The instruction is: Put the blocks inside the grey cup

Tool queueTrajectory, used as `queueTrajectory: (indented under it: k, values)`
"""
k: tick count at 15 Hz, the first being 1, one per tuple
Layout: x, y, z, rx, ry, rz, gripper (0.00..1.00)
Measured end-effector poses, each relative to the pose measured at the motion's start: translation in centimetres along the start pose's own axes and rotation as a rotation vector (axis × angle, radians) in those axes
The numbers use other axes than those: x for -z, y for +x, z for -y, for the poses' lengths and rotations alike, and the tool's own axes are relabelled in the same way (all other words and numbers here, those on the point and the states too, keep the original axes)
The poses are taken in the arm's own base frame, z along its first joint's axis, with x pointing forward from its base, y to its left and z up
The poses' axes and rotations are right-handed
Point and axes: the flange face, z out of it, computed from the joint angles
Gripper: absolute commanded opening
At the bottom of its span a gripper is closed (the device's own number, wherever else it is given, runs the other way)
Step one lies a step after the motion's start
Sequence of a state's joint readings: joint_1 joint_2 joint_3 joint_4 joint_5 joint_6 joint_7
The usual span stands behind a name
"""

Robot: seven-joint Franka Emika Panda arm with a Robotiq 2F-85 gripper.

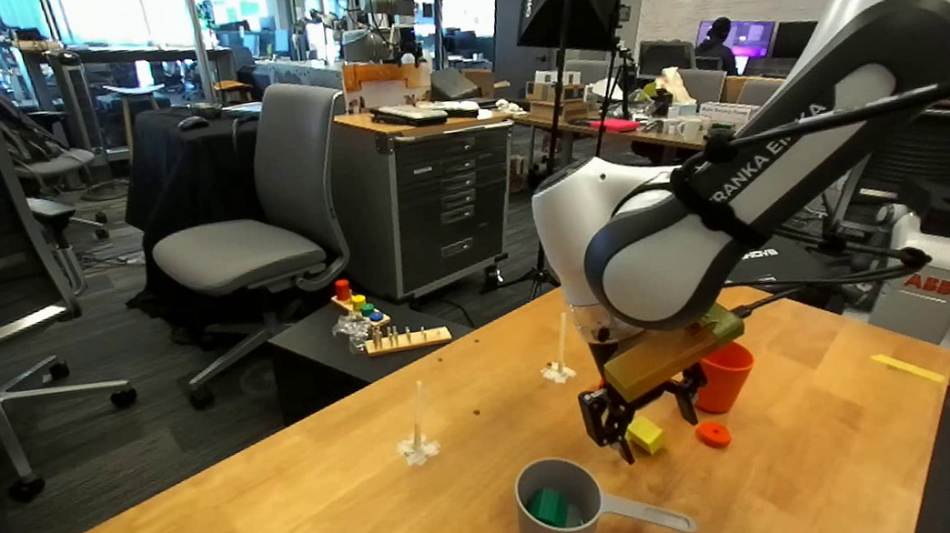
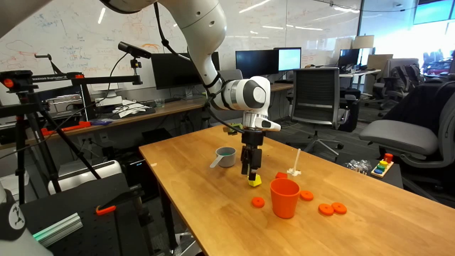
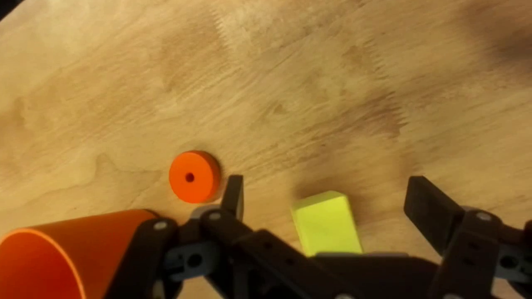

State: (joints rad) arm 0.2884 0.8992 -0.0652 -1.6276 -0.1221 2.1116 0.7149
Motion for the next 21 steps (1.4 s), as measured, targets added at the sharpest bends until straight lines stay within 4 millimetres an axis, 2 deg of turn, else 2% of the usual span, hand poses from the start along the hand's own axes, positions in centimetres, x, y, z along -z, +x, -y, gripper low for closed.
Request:
queueTrajectory:
  k: [7,14,15,16,21]
  values:
    - [0.9,0.0,0.7,0.007,0.012,-0.016,1.00]
    - [0.1,1.1,-0.7,-0.016,0.007,-0.004,1.00]
    - [-0.2,1.3,-0.9,-0.020,0.006,0.000,0.75]
    - [-0.5,1.5,-1.1,-0.022,0.006,0.003,0.74]
    - [-1.3,2.4,-0.9,-0.016,0.007,0.003,0.35]
